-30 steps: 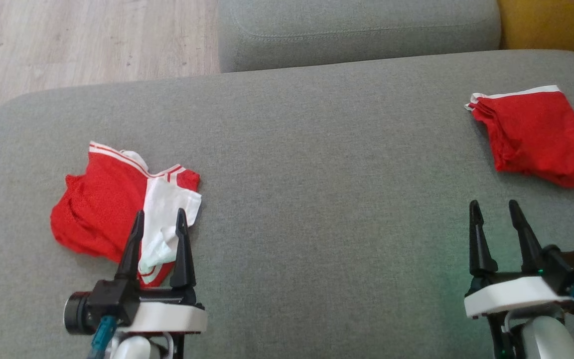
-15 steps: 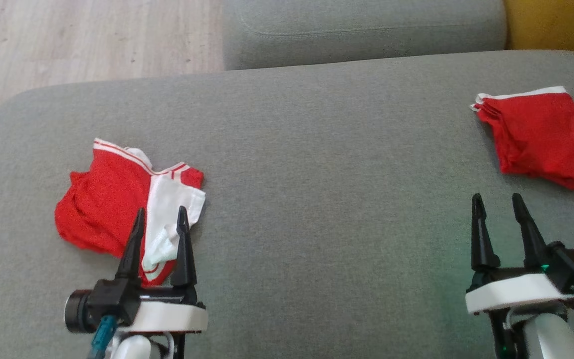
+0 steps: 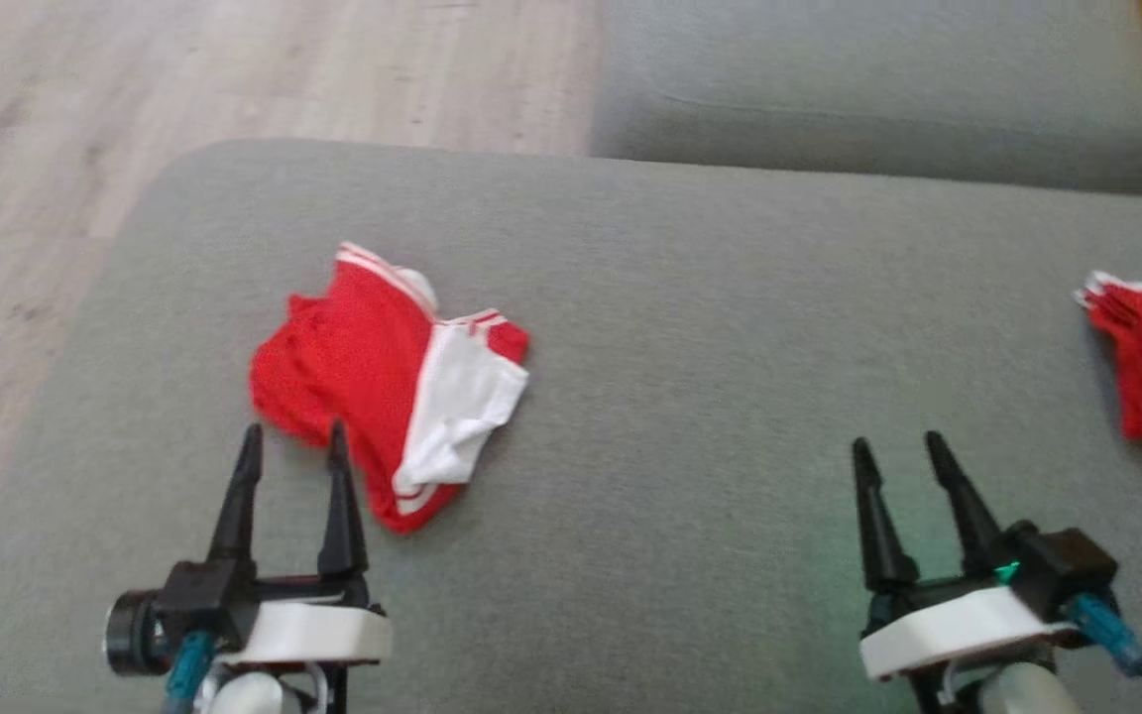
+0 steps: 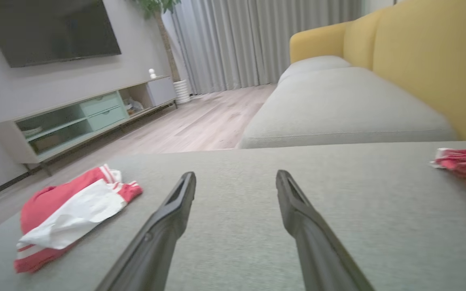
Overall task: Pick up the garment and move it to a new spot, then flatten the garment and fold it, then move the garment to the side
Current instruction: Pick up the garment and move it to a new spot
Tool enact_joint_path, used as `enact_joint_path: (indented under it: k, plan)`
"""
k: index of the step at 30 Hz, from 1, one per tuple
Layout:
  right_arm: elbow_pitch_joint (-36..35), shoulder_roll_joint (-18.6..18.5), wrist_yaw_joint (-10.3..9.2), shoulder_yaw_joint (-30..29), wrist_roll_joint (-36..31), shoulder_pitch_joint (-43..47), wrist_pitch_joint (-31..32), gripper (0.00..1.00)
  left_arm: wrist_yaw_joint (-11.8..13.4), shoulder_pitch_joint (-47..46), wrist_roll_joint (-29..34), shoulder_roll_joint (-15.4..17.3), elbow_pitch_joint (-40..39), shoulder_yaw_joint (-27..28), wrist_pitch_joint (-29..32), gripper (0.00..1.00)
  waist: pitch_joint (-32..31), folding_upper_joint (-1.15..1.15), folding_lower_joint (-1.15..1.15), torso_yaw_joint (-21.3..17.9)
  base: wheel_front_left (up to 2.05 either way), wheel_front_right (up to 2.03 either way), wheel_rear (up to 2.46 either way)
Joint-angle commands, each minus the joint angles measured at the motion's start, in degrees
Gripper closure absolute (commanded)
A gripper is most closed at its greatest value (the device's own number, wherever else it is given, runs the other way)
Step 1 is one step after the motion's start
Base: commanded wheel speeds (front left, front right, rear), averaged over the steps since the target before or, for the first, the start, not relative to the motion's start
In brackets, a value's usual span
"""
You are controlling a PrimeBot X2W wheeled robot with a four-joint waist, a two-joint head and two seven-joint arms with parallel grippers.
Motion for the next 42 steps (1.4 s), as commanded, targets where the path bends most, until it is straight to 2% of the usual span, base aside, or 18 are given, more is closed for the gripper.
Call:
enact_joint_path:
  k: [1, 11, 22, 25, 30, 36, 40, 42]
  plan:
    - [-1.6, -0.2, -0.04, 2.2, 0.4, -1.5, -0.6, 0.00, -0.2, -0.9, 0.5, 0.1, -1.8, 2.6, -0.3, 0.00, -1.0, 0.00, 0.00, 2.9, 0.00, 0.00, 0.00]
    - [-1.1, -0.2, -0.04, 6.6, 2.1, -1.4, -0.6, 0.00, -1.1, 0.7, 1.1, 0.1, -1.9, 4.7, -0.3, 0.00, -1.8, 0.00, 0.00, 8.4, 0.00, 0.00, 0.00]
    - [-1.3, -0.2, -0.04, 7.3, 2.1, -1.5, -0.6, 0.00, -1.4, 0.7, 1.0, 0.1, -2.1, 4.7, -0.3, 0.00, -1.1, 0.00, 0.00, 9.6, 0.00, 0.00, 0.00]
    - [-1.4, -0.2, -0.04, 6.8, 1.9, -2.0, -0.6, 0.00, -2.5, -0.8, 1.8, 0.4, -1.6, 4.3, -0.3, 0.00, 0.1, 0.00, 0.00, 9.1, 0.00, 0.00, 0.00]
    - [-2.0, -0.2, -0.04, 5.3, 0.9, -3.3, -0.6, 0.00, -5.8, -7.5, 3.3, 2.2, 1.7, 1.8, 0.4, 0.00, 3.5, 0.00, 0.00, 8.1, 0.00, 0.00, 0.00]
    - [-3.7, -0.2, -0.04, 2.9, -0.4, -5.8, -0.6, 0.00, -9.9, -20.4, 4.1, 5.0, 5.7, -4.5, 9.9, 0.00, 8.9, 0.00, 0.00, 6.2, 0.00, 0.00, 0.00]
    - [-4.5, -0.2, -0.04, 1.9, -1.1, -7.5, -0.6, 0.00, -10.8, -28.5, 2.0, 7.1, 8.6, -11.6, 17.5, 0.00, 11.9, 0.00, 0.00, 4.7, 0.00, 0.00, 0.00]
    - [-4.8, -0.2, -0.04, 1.6, -1.2, -8.4, -0.6, 0.00, -10.9, -31.9, -1.2, 8.8, 10.0, -16.5, 21.4, 0.00, 13.3, 0.00, 0.00, 3.8, 0.00, 0.00, 0.00]
